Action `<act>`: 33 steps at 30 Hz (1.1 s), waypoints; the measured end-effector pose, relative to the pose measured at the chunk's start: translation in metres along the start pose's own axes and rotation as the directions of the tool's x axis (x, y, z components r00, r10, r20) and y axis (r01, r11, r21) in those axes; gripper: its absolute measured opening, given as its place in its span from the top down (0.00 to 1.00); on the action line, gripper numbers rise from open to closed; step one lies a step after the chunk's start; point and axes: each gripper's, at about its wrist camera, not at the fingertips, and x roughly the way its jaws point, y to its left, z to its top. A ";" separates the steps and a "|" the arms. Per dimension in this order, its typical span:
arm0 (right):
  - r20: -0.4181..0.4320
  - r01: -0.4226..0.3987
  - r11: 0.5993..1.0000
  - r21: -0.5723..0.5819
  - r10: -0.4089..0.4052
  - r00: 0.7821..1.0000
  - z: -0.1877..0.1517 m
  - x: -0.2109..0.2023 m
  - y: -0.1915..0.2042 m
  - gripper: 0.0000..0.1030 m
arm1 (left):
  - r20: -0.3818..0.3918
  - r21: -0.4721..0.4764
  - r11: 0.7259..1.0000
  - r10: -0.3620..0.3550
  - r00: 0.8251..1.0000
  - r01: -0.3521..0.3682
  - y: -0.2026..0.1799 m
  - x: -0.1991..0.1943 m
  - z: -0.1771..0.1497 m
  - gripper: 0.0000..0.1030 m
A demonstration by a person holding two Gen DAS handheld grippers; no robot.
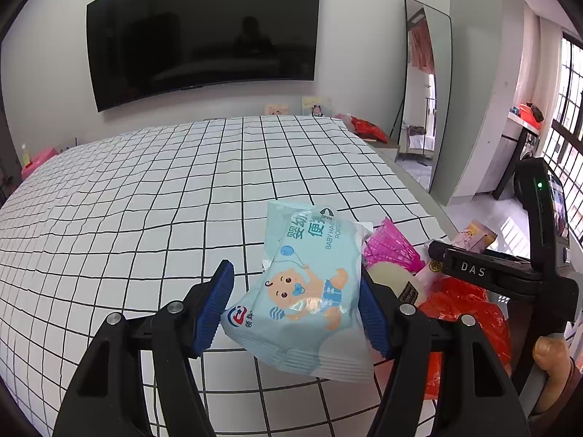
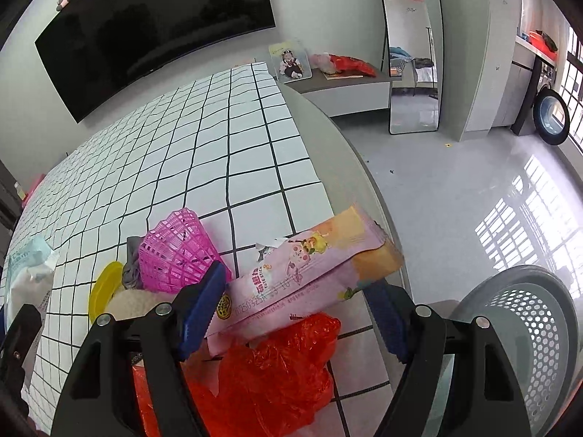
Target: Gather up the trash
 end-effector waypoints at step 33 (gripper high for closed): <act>0.133 -0.084 0.995 -0.052 0.090 0.987 -0.008 -0.070 0.018 0.72 | 0.032 -0.002 1.000 -0.027 0.999 0.027 0.008 -0.018 -0.002 0.38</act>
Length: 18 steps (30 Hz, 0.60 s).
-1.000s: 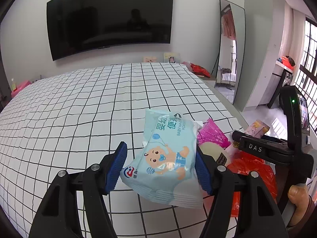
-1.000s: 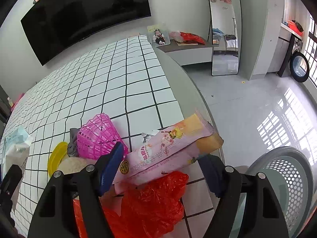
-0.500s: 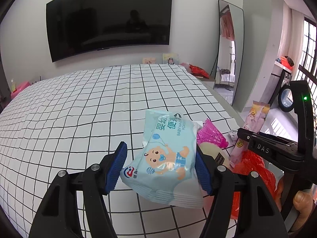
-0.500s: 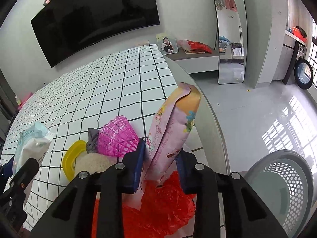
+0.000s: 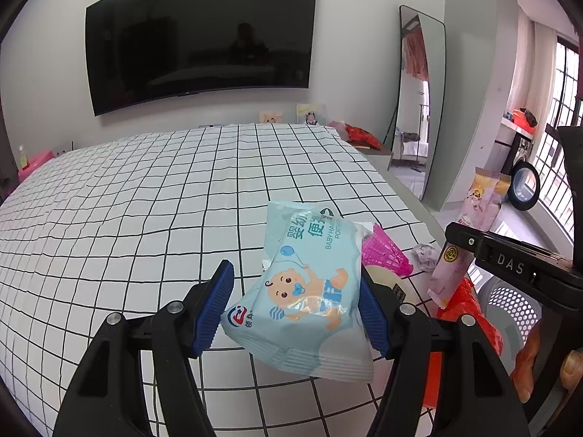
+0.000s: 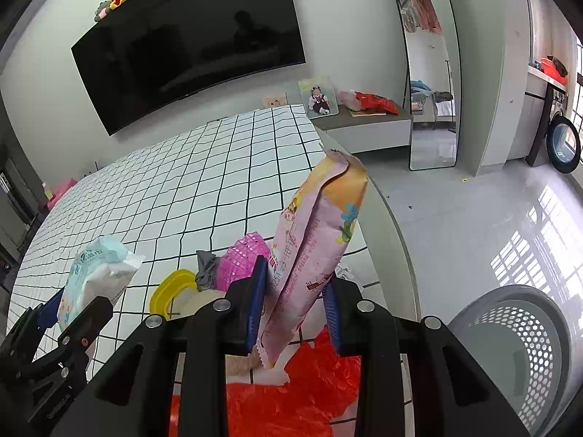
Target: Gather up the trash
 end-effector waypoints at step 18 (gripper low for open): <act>0.060 0.020 0.998 0.052 -0.023 0.998 -0.032 -0.071 -0.020 0.72 | 0.010 0.029 0.997 -0.070 0.997 0.070 -0.005 -0.013 -0.002 0.38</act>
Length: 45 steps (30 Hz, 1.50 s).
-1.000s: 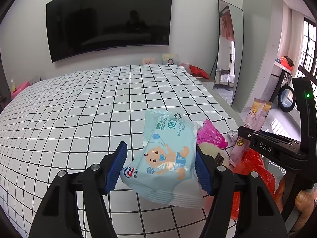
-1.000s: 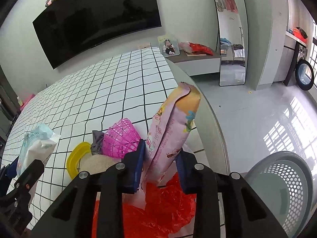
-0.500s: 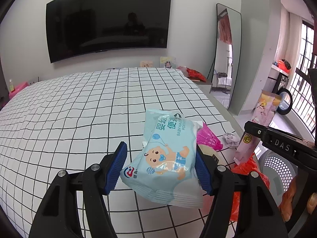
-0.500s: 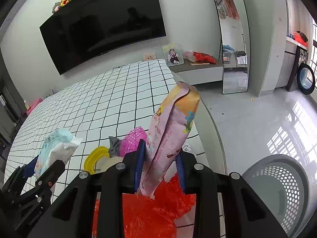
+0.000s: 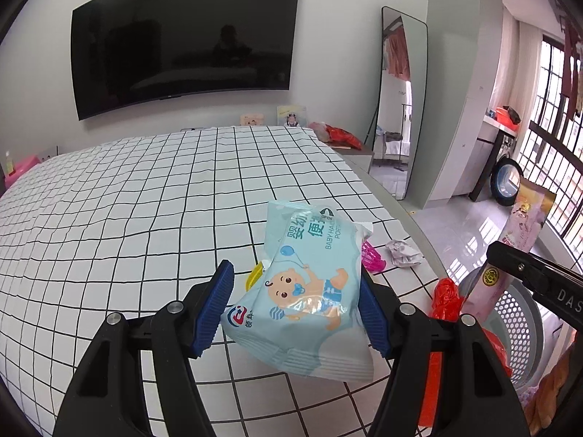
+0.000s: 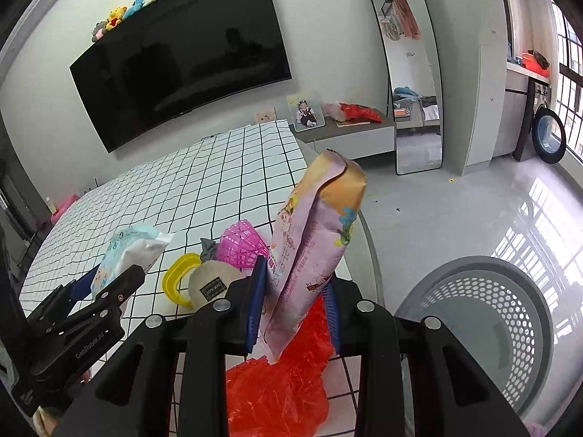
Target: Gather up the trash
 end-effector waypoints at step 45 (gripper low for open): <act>0.008 0.103 0.986 0.128 -0.105 0.994 -0.059 -0.077 -0.165 0.72 | -0.094 0.146 0.952 -0.258 0.962 0.270 -0.192 -0.066 -0.045 0.38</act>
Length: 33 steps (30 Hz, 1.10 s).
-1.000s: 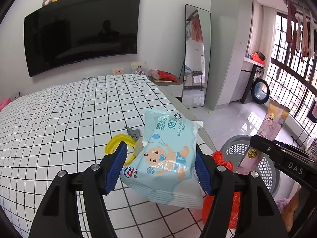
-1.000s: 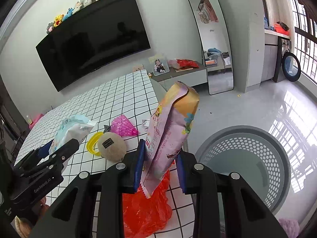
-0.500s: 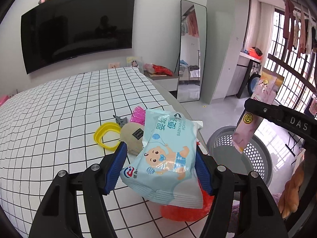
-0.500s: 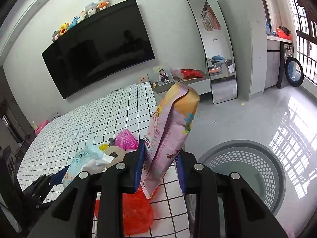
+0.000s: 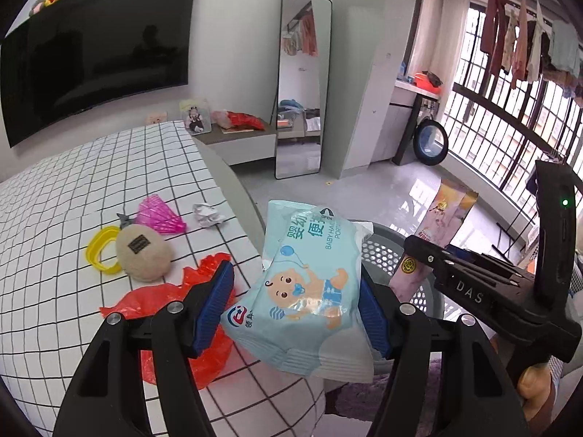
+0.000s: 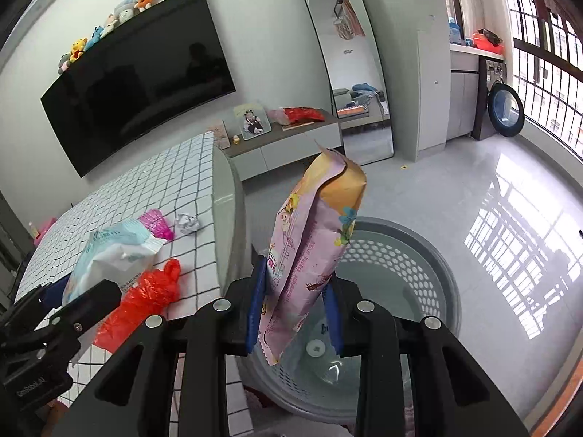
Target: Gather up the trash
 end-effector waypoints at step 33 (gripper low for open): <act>-0.135 0.063 0.995 0.073 -0.052 0.990 -0.023 0.052 -0.099 0.44 | -0.217 0.084 0.996 0.006 0.976 0.013 -0.074 0.121 -0.012 0.32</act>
